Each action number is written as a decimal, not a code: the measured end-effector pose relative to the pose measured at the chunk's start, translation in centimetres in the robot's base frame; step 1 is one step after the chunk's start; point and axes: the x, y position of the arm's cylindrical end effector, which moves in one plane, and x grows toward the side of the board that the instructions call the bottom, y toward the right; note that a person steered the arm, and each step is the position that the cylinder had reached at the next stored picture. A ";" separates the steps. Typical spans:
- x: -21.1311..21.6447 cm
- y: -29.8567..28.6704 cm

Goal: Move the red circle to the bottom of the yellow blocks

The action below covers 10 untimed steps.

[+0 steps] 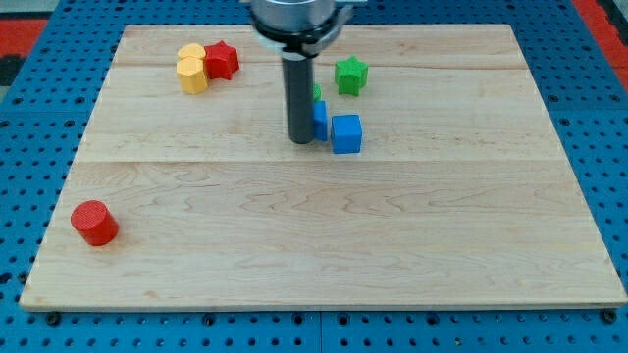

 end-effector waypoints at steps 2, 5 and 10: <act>18.4 -15.5; 6.6 -16.3; 2.5 -18.1</act>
